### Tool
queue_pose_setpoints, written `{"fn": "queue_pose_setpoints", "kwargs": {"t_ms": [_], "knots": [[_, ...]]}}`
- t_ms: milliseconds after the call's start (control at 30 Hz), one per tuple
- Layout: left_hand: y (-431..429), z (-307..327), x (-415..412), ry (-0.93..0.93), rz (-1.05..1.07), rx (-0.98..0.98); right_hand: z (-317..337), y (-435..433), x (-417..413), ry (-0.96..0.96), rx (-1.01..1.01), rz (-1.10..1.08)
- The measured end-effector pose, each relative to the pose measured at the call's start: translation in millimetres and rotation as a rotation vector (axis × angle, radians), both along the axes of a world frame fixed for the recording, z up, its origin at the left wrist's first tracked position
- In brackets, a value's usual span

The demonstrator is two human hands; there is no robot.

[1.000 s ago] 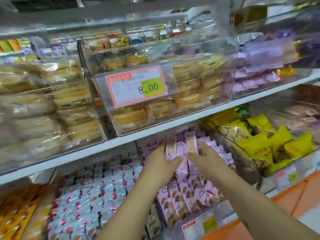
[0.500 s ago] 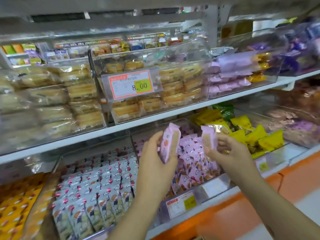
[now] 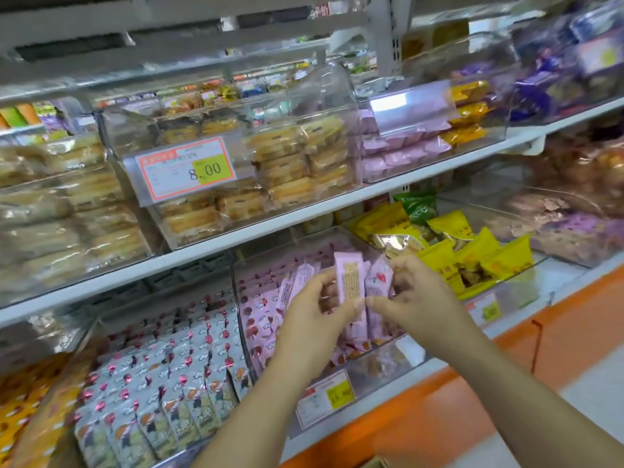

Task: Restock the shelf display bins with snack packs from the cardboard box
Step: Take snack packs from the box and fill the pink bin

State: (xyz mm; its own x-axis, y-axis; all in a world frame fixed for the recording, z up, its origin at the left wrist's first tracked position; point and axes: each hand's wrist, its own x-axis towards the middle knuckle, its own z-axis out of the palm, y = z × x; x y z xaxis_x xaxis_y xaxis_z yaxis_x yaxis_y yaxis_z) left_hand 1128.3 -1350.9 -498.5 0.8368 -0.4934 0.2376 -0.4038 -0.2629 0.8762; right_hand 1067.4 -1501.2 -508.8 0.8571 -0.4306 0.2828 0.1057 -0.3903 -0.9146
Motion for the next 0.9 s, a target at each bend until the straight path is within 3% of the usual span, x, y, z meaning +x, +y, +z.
{"fn": "queue_pose_setpoints", "kwargs": {"t_ms": [133,433,567,733,900], "knots": [[-4.9,-2.4,0.5,0.029,-0.031,-0.024,-0.1,-3.0,-6.7,0.071,-0.043,0.097],[-2.1,0.0,0.7,0.131,-0.150,0.006,9.2,-6.8,-16.4,0.010,-0.020,0.103],[-1.7,-2.7,0.8,0.246,-0.109,-0.093,9.5,-9.5,-16.5,0.004,0.029,0.148],[-2.7,-2.3,-1.2,0.453,-0.099,-0.248,8.5,-16.4,-11.6,-0.037,0.148,0.050],[-6.4,-1.3,-7.9,0.440,-0.102,-0.273,6.2,-9.0,-7.9,0.023,0.128,0.086]]}}
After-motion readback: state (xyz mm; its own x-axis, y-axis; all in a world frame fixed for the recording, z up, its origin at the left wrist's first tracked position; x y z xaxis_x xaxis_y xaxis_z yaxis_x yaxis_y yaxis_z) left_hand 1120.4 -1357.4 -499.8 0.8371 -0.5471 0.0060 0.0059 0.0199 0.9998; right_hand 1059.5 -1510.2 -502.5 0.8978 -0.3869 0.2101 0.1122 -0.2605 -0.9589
